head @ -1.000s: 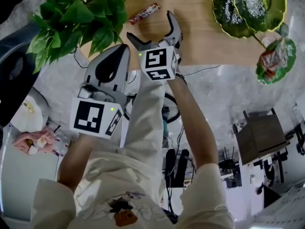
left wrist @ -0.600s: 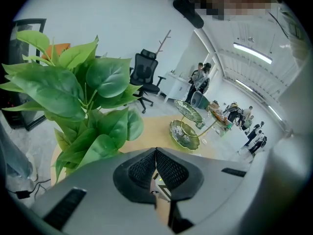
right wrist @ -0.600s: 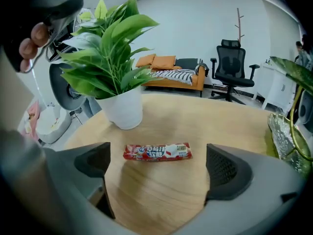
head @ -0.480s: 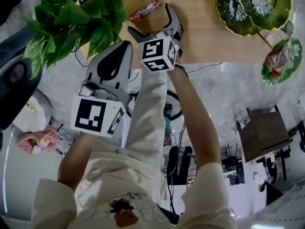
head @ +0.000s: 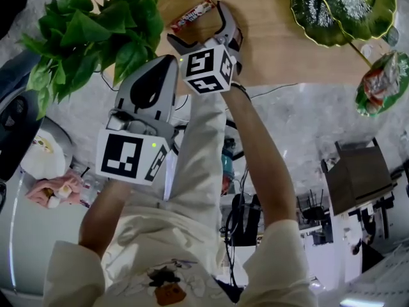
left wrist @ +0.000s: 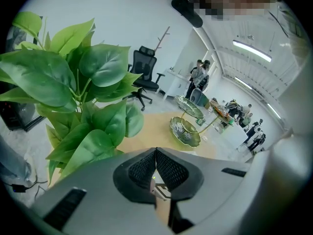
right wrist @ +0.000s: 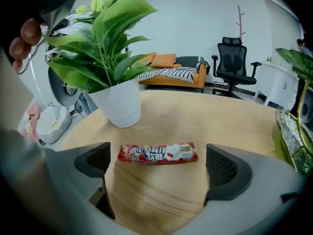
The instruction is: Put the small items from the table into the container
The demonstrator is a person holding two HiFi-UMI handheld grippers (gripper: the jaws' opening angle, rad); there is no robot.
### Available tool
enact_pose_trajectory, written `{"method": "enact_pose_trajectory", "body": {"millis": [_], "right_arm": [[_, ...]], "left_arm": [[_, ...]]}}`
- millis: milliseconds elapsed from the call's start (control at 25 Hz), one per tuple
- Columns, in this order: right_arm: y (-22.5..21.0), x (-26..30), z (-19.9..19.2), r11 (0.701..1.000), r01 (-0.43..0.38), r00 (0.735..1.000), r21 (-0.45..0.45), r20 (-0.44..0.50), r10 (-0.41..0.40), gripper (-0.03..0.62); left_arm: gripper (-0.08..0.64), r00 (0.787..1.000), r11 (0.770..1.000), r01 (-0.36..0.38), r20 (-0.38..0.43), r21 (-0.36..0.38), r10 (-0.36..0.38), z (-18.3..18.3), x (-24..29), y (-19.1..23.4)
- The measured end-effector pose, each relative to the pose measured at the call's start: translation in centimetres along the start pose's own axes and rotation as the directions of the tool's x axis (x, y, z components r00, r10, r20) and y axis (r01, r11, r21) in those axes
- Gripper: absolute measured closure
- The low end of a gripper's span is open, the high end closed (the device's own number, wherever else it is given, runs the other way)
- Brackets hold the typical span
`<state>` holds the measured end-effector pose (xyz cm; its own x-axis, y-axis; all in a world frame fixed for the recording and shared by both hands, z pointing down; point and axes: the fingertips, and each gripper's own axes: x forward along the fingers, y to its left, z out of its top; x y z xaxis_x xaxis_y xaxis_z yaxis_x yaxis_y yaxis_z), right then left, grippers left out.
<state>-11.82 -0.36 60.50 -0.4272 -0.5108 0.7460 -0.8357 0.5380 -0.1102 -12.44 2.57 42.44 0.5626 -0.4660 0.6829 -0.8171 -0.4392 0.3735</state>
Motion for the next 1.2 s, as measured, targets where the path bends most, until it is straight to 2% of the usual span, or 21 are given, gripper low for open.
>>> {"method": "enact_pose_trajectory", "body": {"millis": [240,480,600,800,1200], "right_arm": [[0.1,0.8,-0.3,1.000,-0.002,1.000,-0.010,-0.024,0.002,0.009],[-0.3,1.1,-0.6,0.997,0.023,0.998,-0.068,-0.051,-0.027,0.013],[-0.3,0.9,-0.7,0.996,0.032,0.997,-0.078,-0.073,-0.038,0.057],[-0.2,0.7,-0.8,0.995,0.037,0.995,-0.092,-0.090,-0.045,0.060],[-0.8,-1.1,0.3,0.997,0.033,0.997,-0.077,-0.069,-0.039,0.061]], "left_arm": [[0.551,1.000,1.000,0.000,-0.002,0.008,0.000,0.2,0.2,0.3],[0.551,1.000,1.000,0.000,0.003,0.009,0.000,0.7,0.6,0.5],[0.551,1.000,1.000,0.004,0.002,0.008,-0.004,0.7,0.6,0.5],[0.551,1.000,1.000,0.008,0.004,0.013,-0.008,0.9,0.5,0.2],[0.551,1.000,0.999,0.010,0.012,0.031,-0.011,1.7,0.0,-0.3]]}}
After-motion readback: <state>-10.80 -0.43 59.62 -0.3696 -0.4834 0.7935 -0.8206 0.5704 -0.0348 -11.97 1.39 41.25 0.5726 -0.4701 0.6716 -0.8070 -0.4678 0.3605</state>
